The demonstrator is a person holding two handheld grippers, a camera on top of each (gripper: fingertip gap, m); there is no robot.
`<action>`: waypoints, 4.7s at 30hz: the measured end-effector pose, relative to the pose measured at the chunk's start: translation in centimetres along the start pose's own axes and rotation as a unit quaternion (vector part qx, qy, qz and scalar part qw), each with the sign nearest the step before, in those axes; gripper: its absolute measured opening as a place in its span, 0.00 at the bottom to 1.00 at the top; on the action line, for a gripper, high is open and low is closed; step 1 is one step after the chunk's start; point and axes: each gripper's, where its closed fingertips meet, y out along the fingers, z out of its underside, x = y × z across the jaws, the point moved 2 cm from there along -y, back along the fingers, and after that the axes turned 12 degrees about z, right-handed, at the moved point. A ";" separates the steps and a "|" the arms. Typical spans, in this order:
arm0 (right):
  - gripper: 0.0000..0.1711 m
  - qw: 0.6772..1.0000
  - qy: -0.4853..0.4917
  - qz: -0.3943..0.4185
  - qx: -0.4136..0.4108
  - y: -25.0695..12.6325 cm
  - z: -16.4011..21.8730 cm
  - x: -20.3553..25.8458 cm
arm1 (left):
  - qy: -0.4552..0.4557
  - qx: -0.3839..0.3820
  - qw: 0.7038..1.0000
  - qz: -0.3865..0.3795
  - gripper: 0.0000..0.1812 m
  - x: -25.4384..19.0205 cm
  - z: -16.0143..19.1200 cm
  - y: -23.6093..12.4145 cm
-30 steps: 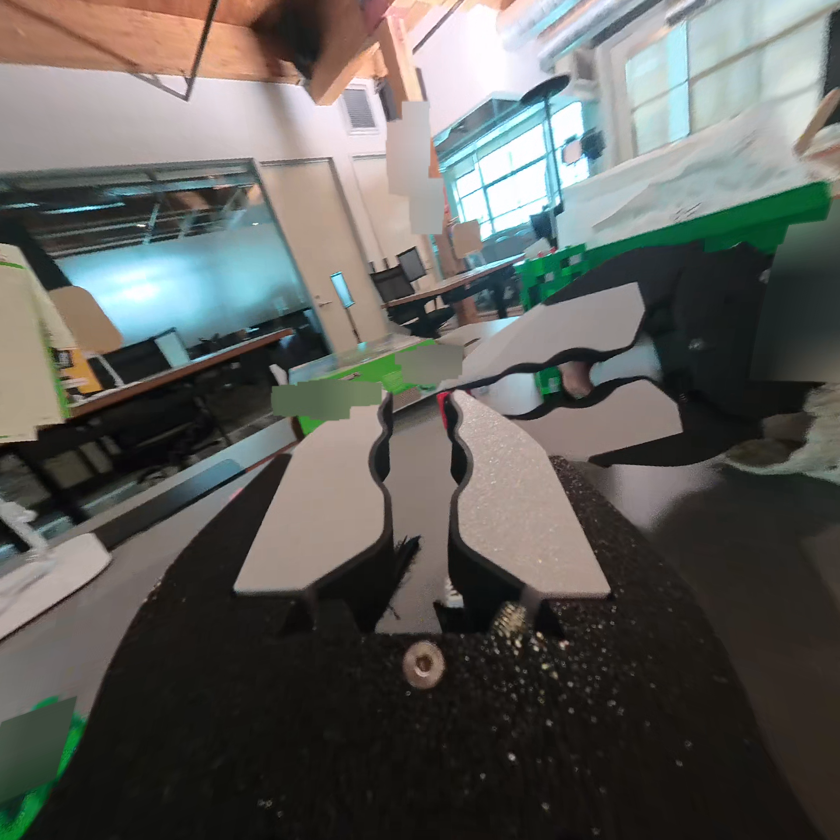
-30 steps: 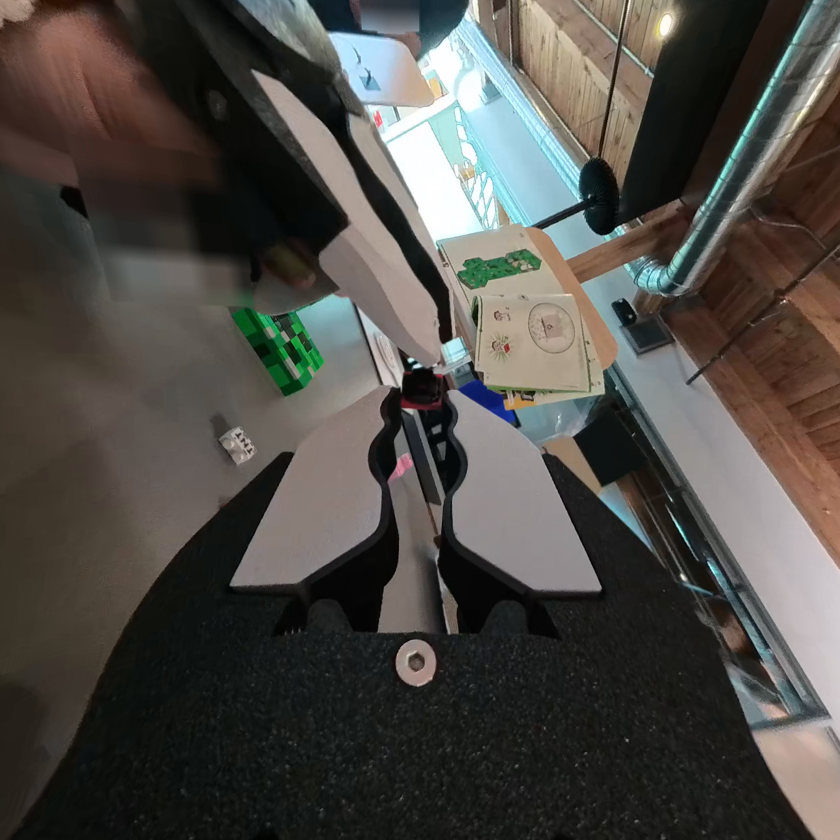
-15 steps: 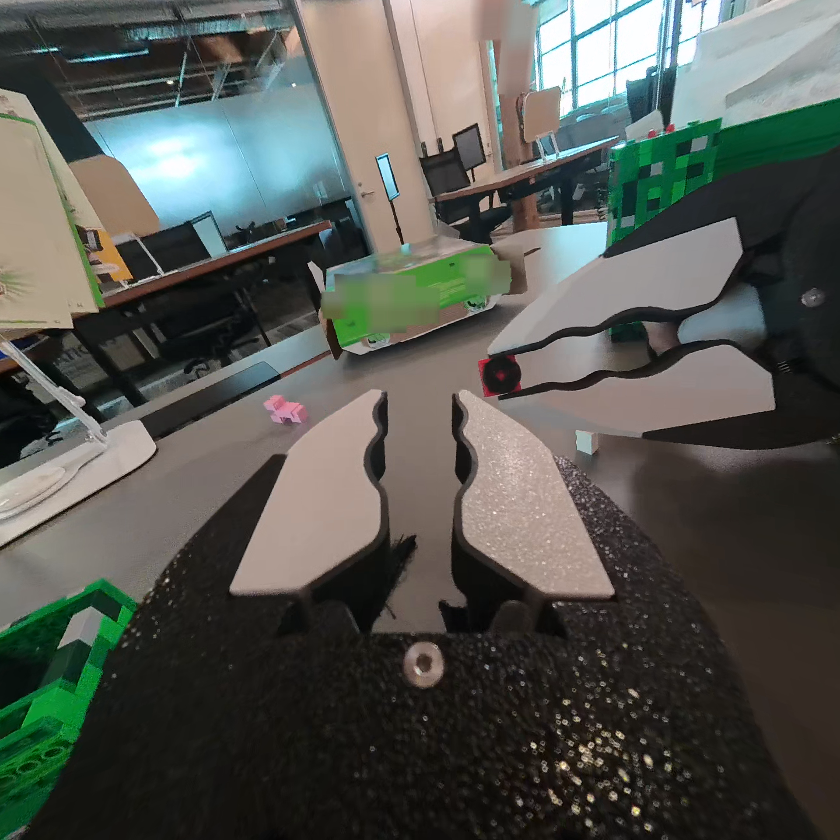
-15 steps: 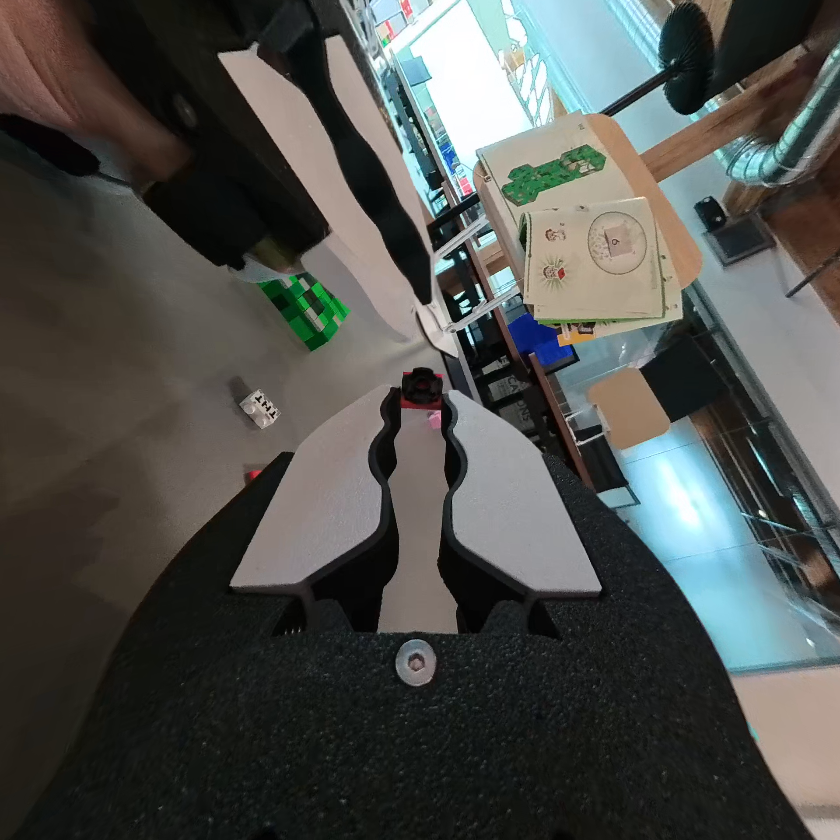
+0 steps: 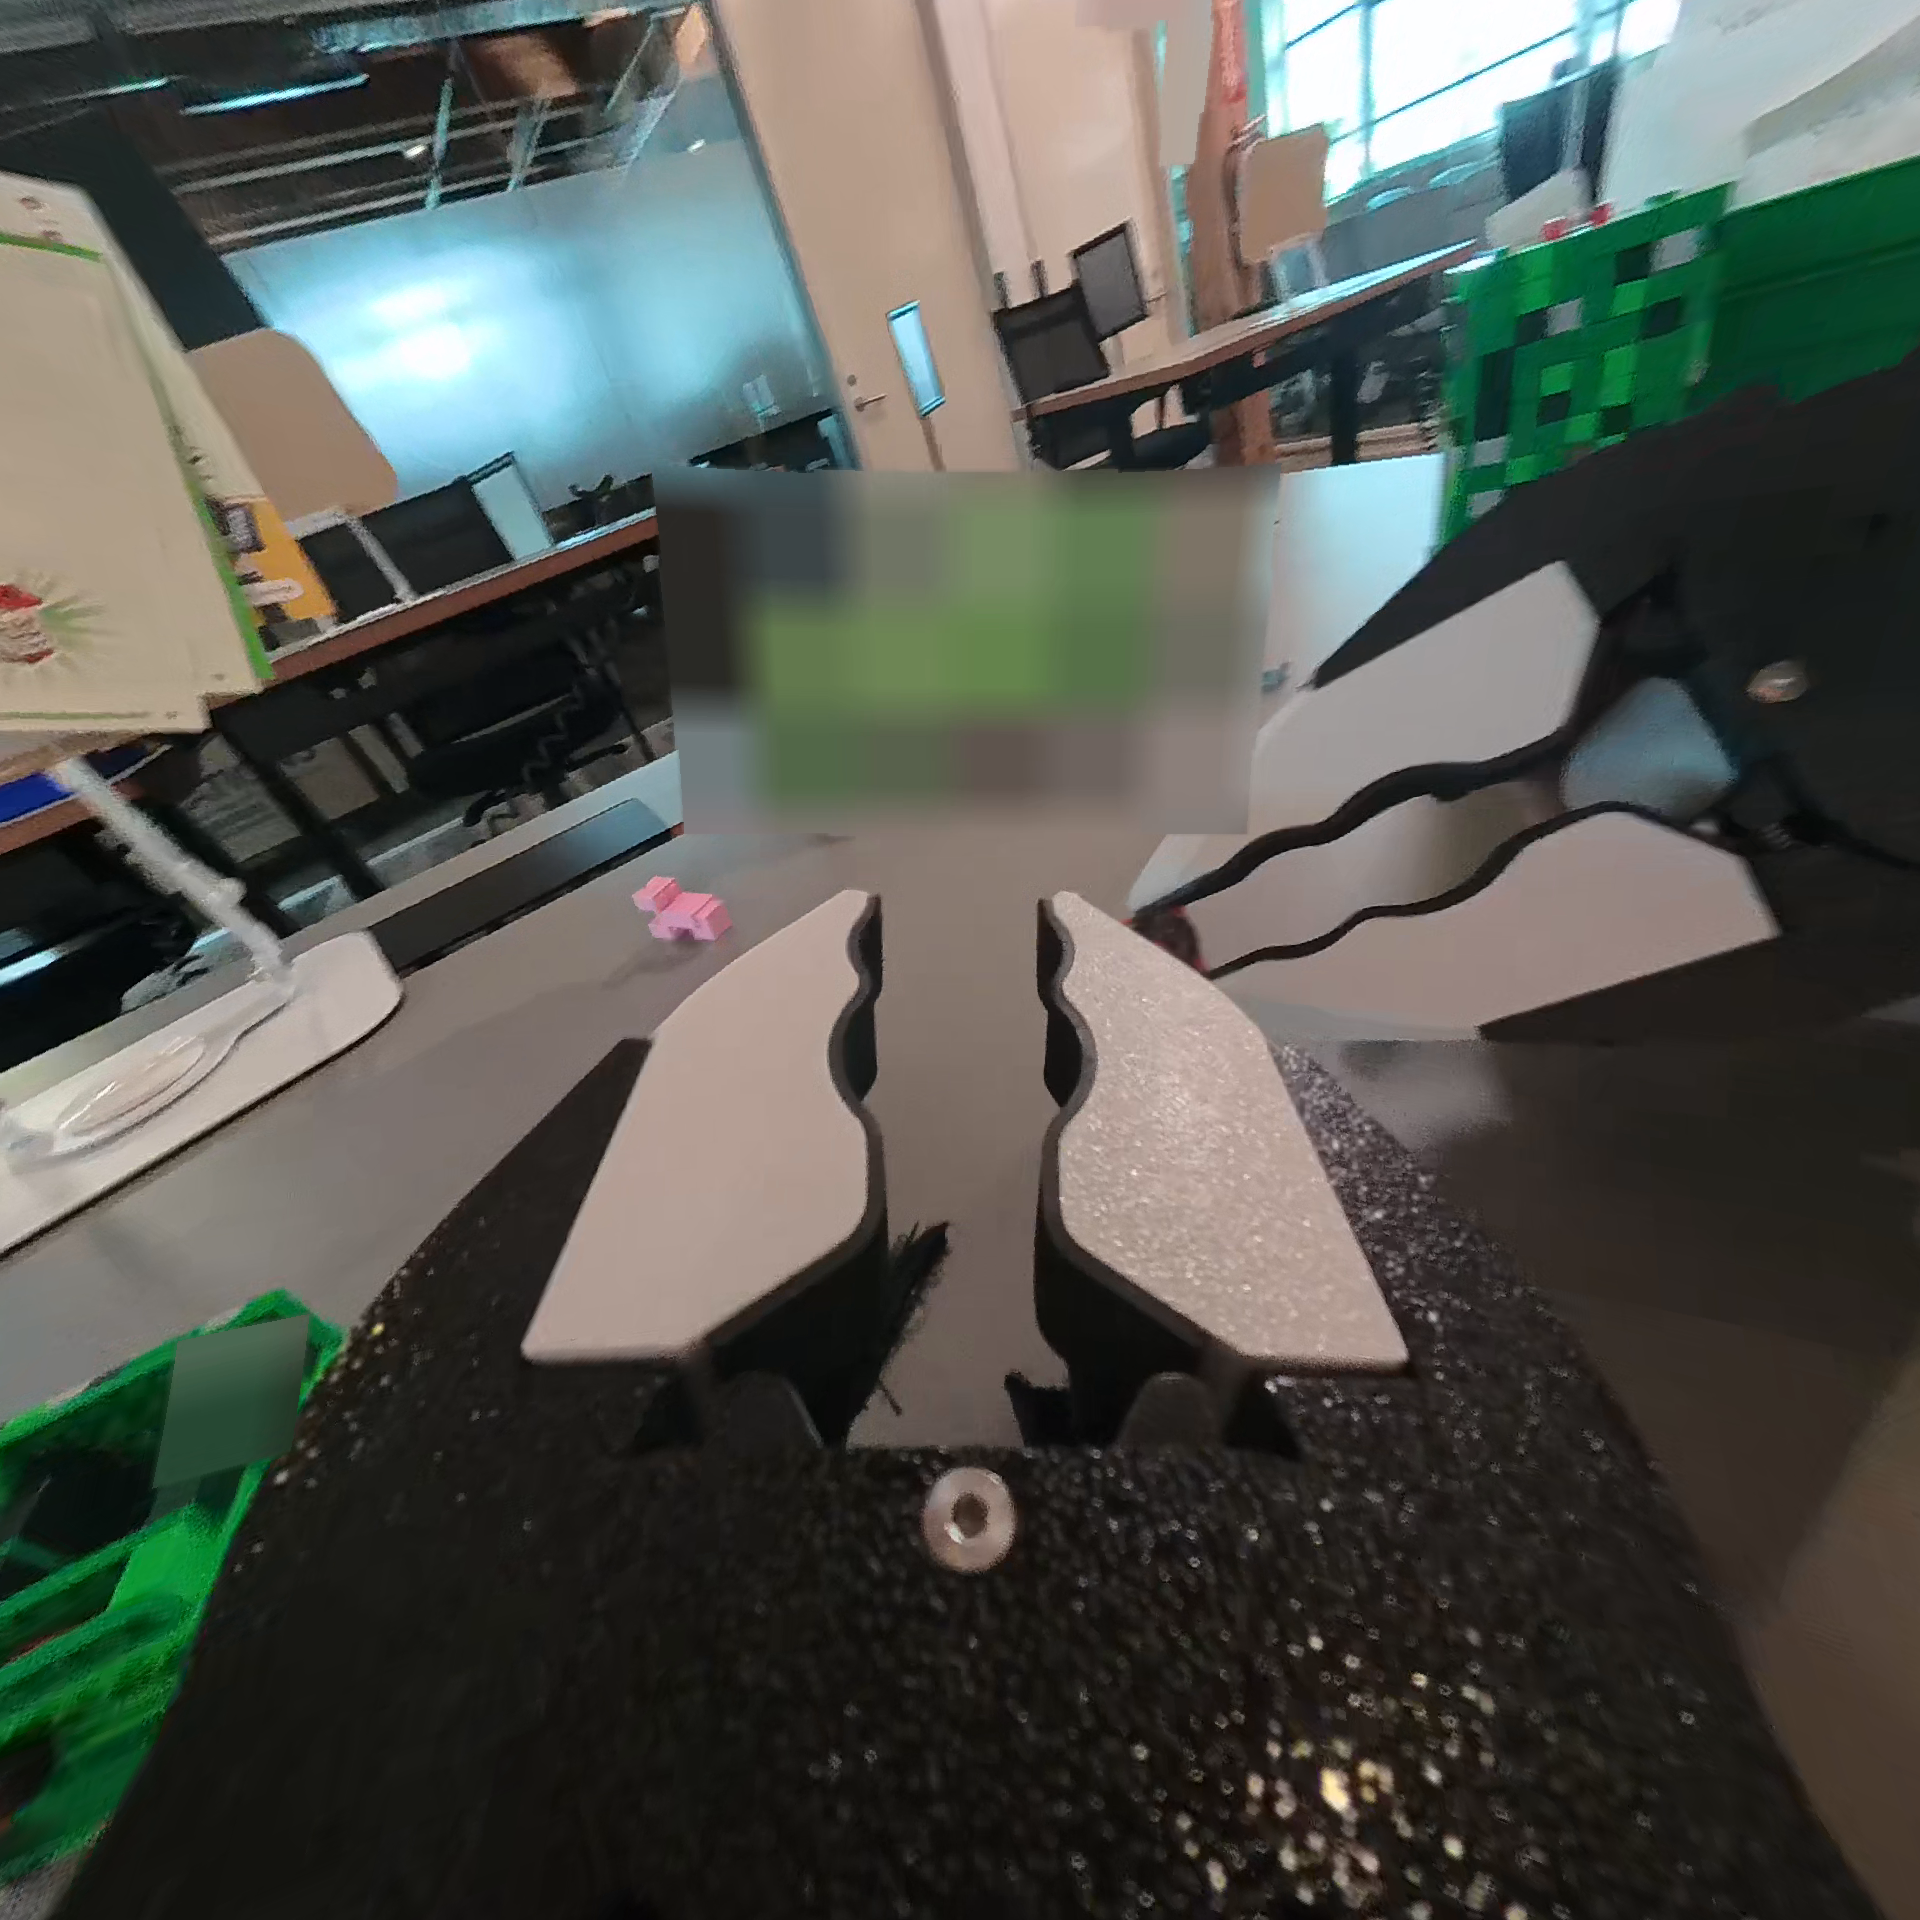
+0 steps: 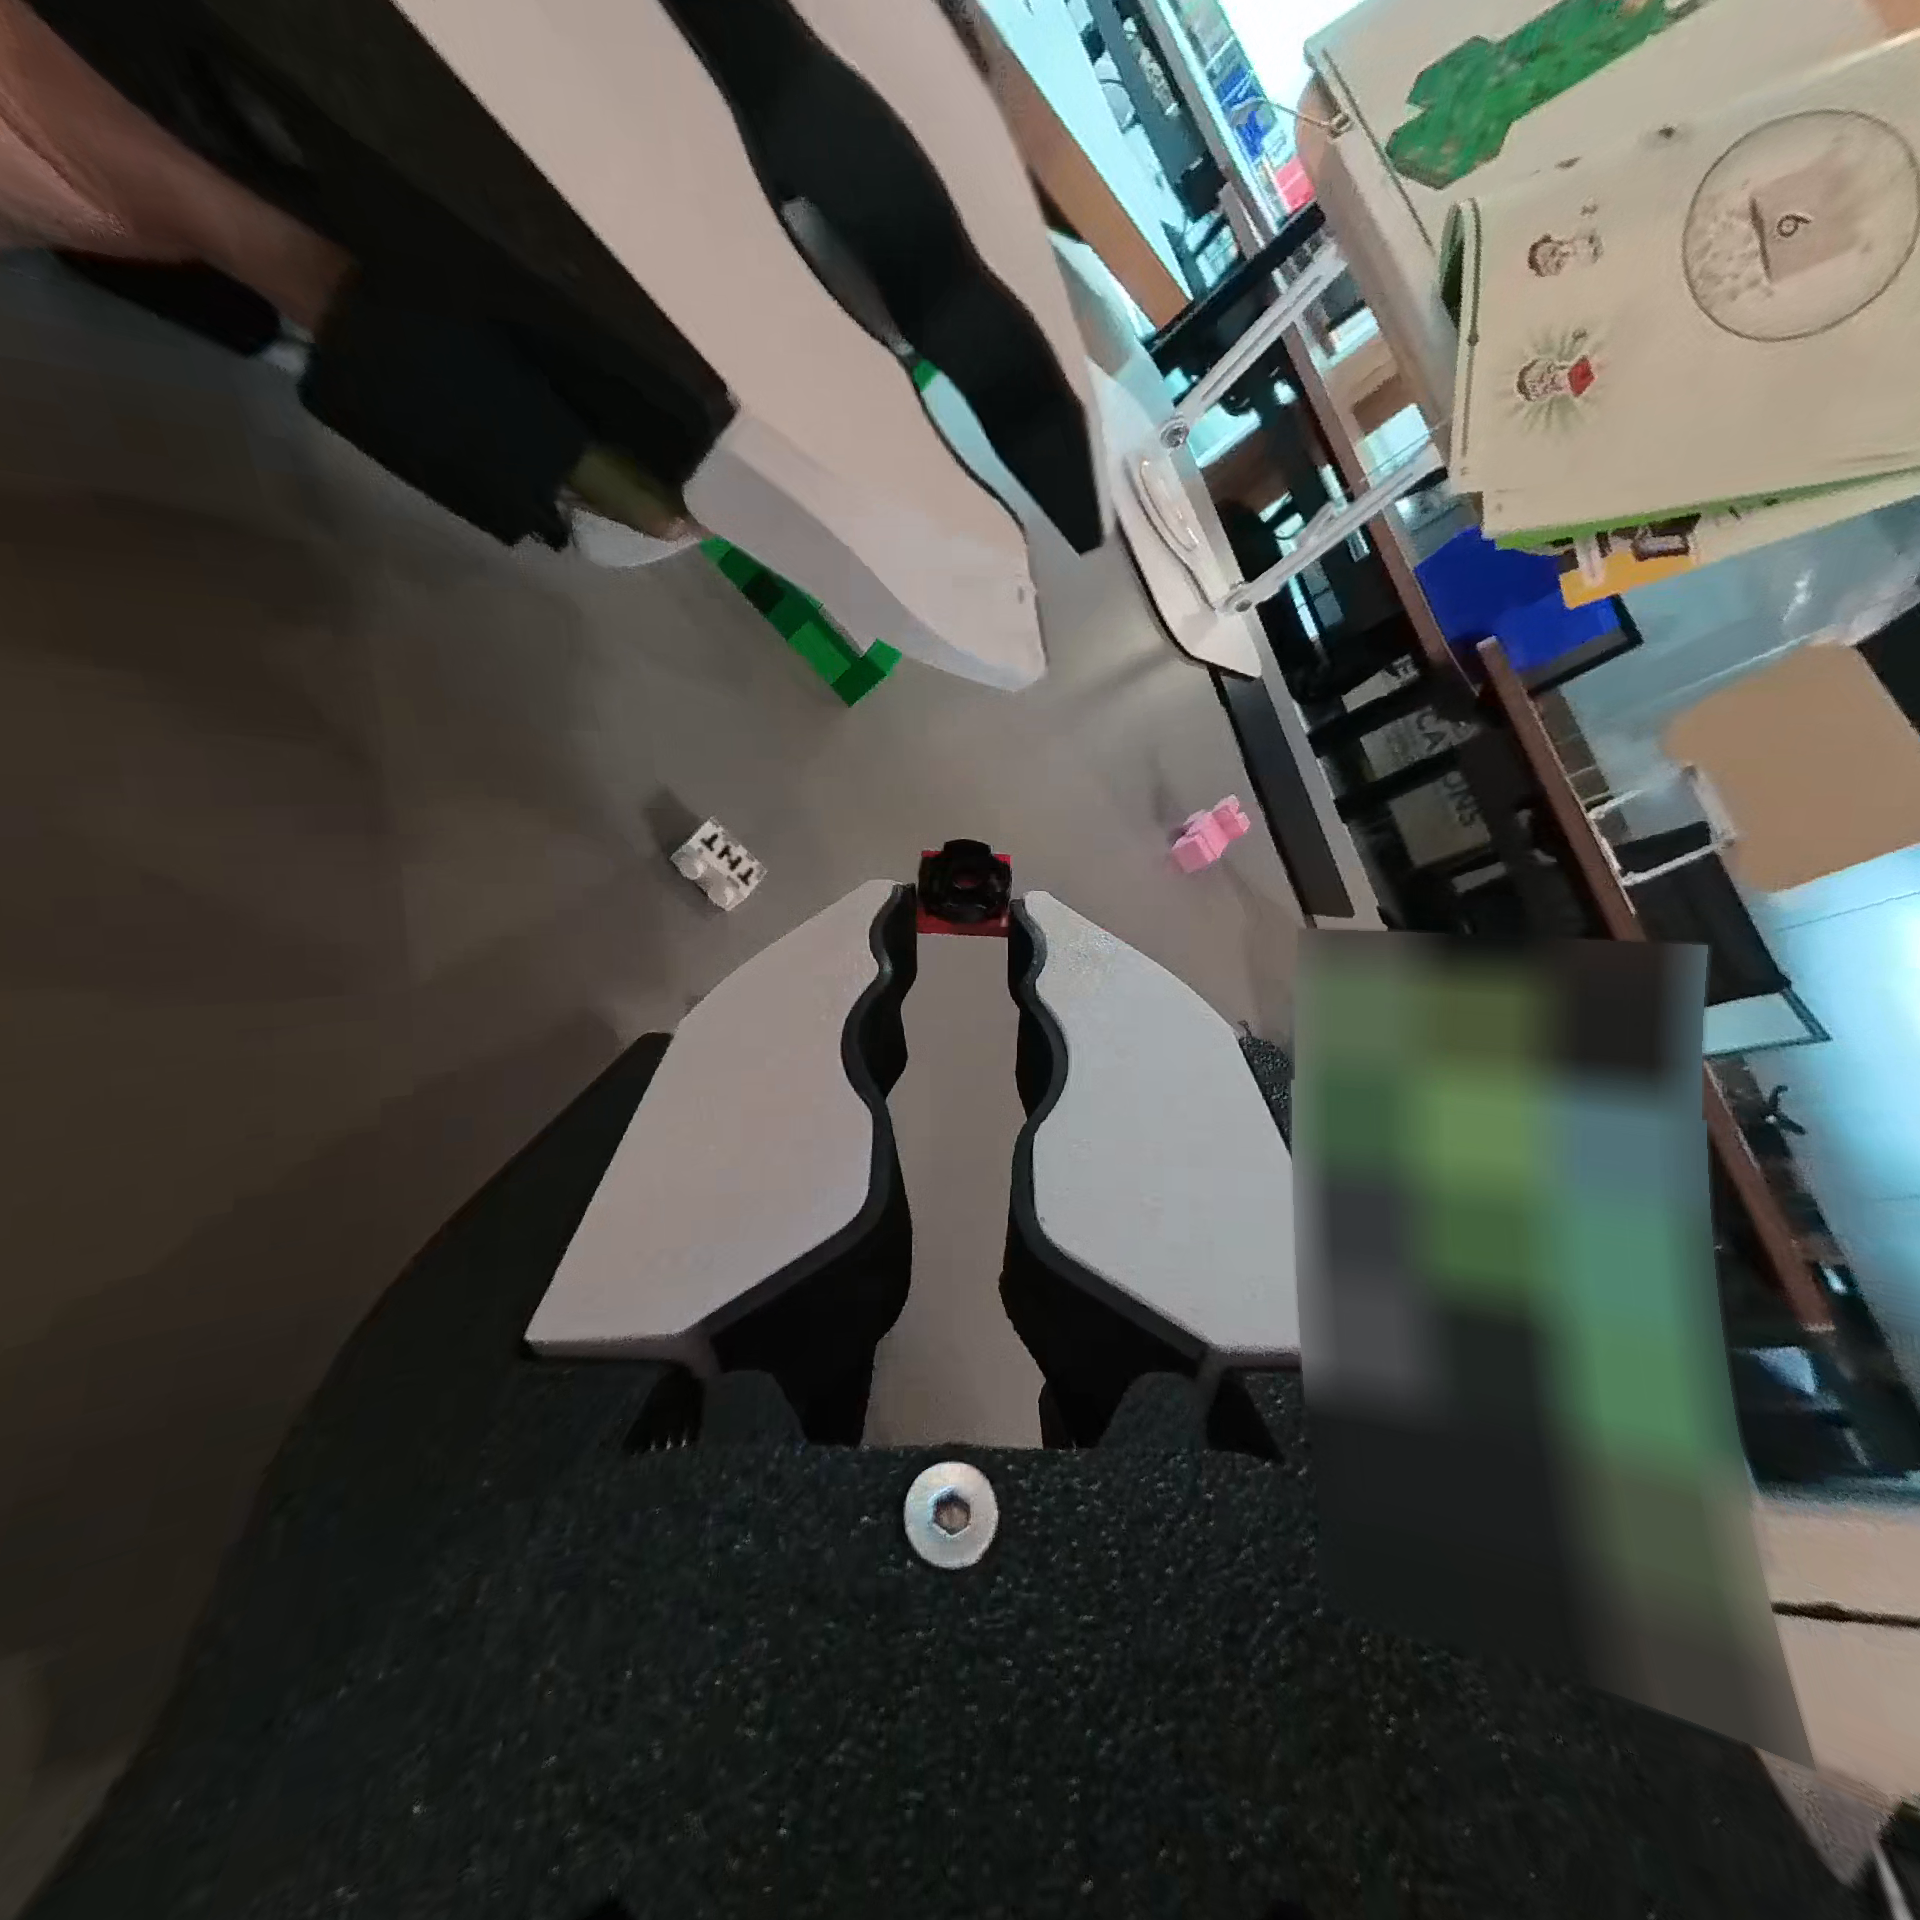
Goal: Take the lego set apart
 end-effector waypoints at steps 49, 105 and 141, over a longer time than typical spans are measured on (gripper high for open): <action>0.09 1.000 0.019 -0.008 0.016 0.1 0.4 -0.1 | -0.049 0.048 0.994 -0.079 0.17 5.0 2.3 -1.7; 0.09 0.949 0.314 -0.014 -0.041 -1.3 -0.2 -4.7 | 0.009 -0.005 1.000 -0.008 0.23 1.4 0.1 -0.6; 0.09 0.980 0.196 0.008 -0.017 -0.8 -0.3 -3.3 | 0.097 0.028 0.995 0.012 0.20 -0.6 0.0 0.2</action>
